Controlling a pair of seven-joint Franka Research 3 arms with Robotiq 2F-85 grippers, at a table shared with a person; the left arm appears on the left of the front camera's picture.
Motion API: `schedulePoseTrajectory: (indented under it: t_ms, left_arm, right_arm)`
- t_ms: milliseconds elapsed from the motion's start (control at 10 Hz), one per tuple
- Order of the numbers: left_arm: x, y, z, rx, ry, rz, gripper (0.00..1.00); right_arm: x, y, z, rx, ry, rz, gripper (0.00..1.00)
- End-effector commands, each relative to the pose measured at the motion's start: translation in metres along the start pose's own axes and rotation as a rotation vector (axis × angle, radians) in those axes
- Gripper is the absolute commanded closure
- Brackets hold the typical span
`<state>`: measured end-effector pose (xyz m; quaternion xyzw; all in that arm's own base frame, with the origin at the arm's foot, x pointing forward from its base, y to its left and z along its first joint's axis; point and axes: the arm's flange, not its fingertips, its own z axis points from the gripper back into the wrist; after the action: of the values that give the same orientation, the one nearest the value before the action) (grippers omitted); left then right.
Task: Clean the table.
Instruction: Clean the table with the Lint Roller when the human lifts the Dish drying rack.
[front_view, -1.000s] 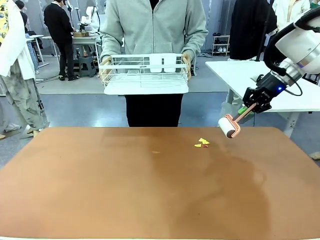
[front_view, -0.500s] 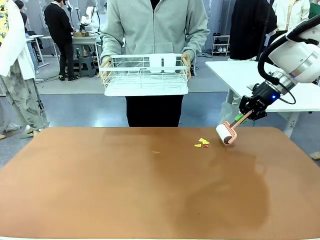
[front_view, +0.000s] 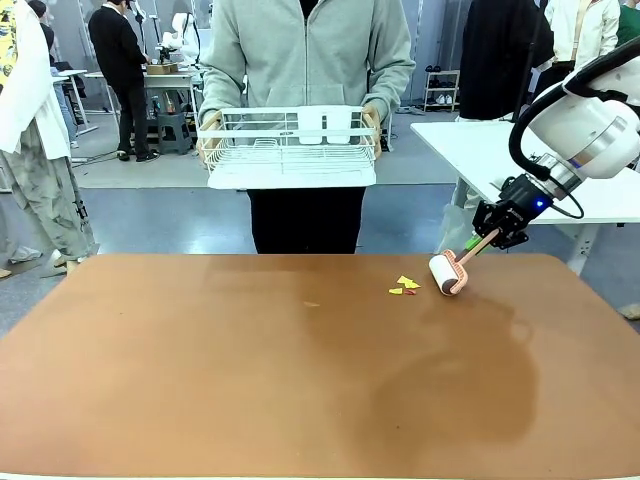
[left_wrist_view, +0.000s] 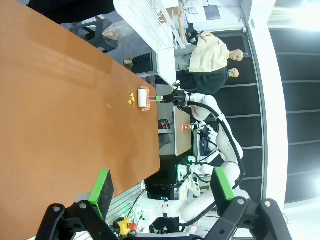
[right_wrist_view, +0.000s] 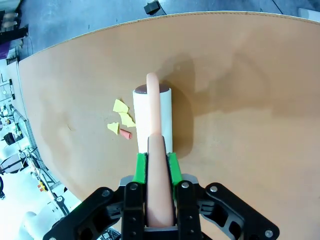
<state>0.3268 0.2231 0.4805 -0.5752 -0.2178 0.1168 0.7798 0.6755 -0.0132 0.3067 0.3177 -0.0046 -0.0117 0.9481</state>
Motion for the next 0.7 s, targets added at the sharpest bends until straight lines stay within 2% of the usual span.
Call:
schedulePoseTrajectory:
  t_ms: [0, 600]
  left_arm:
    - [-0.001, -0.001, 0.002, -0.005, -0.003, -0.005, 0.0]
    - [-0.001, -0.001, 0.002, -0.005, -0.003, -0.005, 0.0]
  right_arm:
    - [-0.009, 0.002, -0.018, -0.001, -0.02, -0.028, 0.79]
    - [-0.01, 0.026, -0.084, -0.036, 0.061, -0.007, 0.79]
